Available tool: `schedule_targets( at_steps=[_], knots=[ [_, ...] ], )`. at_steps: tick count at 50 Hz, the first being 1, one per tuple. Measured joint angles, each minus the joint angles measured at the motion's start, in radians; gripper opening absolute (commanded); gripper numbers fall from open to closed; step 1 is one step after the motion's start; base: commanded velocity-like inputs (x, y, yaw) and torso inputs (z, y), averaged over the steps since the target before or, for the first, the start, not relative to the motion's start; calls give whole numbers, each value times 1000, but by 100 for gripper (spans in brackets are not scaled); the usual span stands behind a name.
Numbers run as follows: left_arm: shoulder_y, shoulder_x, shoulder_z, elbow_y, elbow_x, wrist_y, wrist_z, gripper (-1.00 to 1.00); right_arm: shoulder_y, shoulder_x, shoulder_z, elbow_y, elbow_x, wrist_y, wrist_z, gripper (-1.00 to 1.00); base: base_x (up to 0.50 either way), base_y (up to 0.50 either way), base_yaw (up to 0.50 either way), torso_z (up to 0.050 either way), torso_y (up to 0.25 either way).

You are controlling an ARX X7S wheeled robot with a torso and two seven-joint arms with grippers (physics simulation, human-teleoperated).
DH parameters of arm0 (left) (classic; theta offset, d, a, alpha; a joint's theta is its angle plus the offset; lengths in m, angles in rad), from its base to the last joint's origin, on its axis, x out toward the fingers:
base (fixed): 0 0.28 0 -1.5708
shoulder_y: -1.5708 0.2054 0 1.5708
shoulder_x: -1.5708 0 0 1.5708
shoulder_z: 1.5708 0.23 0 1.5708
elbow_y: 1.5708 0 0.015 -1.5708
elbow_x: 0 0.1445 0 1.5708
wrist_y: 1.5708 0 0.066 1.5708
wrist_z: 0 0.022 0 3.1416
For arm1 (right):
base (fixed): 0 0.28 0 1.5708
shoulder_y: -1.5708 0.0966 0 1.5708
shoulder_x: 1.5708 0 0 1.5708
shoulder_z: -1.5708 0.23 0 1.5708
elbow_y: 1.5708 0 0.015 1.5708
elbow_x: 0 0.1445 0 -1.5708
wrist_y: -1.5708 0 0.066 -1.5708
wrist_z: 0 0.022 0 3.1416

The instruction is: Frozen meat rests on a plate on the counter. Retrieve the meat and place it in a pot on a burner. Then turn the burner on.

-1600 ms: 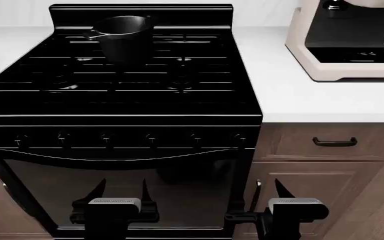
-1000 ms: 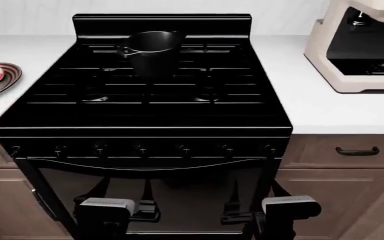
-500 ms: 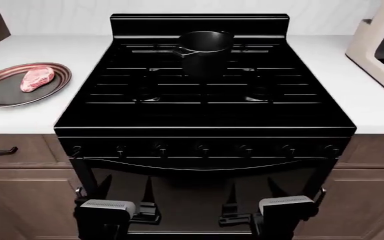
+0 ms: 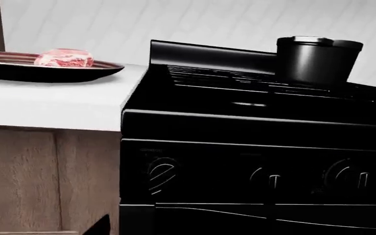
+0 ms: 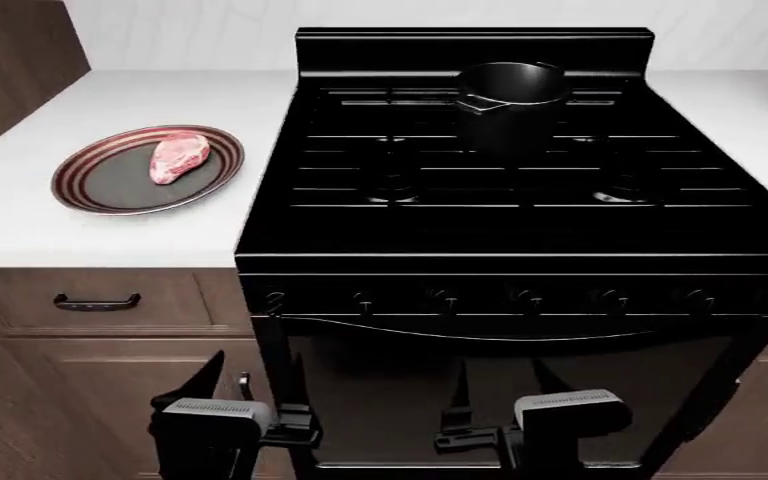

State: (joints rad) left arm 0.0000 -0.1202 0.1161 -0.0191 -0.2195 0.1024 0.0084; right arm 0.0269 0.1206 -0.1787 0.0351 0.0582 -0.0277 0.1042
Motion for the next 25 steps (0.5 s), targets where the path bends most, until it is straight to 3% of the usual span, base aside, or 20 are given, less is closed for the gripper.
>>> schedule_targets(
  at_steps=[22, 25],
  knots=[
    [-4, -16, 20, 5, -5, 0, -28, 100, 10, 16, -20, 5, 26, 0, 6, 100, 0, 500, 0, 50, 0],
    [-7, -23, 15, 17, -11, -21, -40, 100, 9, 17, -24, -7, 30, 12, 8, 100, 0, 167, 0, 11, -1]
  ],
)
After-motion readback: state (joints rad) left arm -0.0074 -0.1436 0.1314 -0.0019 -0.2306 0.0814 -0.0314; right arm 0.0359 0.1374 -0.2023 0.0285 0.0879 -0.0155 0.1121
